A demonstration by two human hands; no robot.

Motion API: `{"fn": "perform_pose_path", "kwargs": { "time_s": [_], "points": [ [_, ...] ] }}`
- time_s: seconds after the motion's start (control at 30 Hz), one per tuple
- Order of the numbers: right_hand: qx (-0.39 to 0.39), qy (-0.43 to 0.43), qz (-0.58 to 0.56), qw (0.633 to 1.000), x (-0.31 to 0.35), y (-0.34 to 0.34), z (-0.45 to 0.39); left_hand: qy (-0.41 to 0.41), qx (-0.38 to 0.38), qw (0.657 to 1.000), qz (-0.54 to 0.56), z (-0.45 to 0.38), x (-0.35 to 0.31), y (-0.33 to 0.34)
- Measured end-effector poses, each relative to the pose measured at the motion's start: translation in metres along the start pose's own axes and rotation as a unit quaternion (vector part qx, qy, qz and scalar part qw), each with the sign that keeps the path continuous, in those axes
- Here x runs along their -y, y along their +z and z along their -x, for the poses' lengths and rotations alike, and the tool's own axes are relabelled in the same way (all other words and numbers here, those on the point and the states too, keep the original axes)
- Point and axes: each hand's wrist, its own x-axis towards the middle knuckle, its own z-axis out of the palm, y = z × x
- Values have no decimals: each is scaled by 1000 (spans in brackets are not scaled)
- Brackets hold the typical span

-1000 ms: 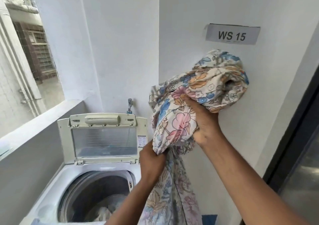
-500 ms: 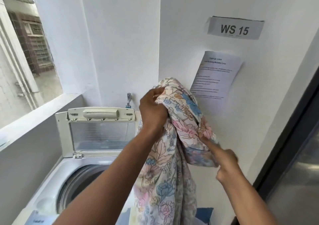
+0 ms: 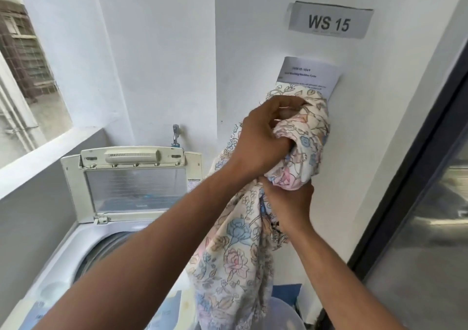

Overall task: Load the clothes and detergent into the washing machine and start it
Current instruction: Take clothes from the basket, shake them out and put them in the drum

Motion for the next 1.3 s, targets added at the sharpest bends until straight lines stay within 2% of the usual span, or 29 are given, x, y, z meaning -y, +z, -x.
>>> {"fn": "perform_pose_path", "kwargs": {
  "time_s": [0.1, 0.2, 0.3, 0.37, 0.47, 0.53, 0.6, 0.73, 0.87, 0.93, 1.07, 1.13, 1.2, 1.23, 1.3],
  "points": [
    [-24, 71, -61, 995, 5, -5, -11, 9, 68, 997, 22, 18, 11, -13],
    [-66, 161, -171, 970, 16, -13, -30, 13, 82, 996, -45, 58, 39, -23],
    [-89, 243, -310, 915, 22, -23, -46, -118, 36, 980, -159, 110, 77, -19],
    [-71, 287, -371, 881, 23, -29, -53, -209, -3, 962, -177, 137, 97, -12],
    [1, 304, -445, 842, 25, -32, -55, -315, -27, 948, -48, 158, 114, 5],
    [35, 312, -456, 833, 29, -31, -48, -367, -52, 927, 57, 161, 121, 18],
    [61, 309, -473, 823, 29, -31, -39, -388, -86, 910, 115, 154, 119, 25],
    [55, 308, -508, 803, 18, -39, -34, -391, -147, 881, 224, 133, 110, 28],
    [21, 335, -460, 822, 1, -52, -25, -391, -202, 837, 325, 112, 102, 21],
    [6, 367, -403, 838, -11, -59, -17, -376, -220, 826, 357, 102, 93, 15],
    [36, 467, -302, 830, -26, -78, -2, -339, -235, 837, 361, 87, 78, 6],
    [13, 466, -230, 854, -33, -85, 1, -331, -246, 846, 339, 83, 72, 6],
    [-41, 403, -94, 909, -45, -91, 3, -322, -254, 854, 320, 82, 68, 6],
    [-56, 327, -40, 943, -48, -95, 3, -316, -253, 862, 306, 82, 67, 5],
    [21, 155, -35, 987, -41, -99, 0, -298, -232, 888, 262, 81, 61, 4]
  ]
}}
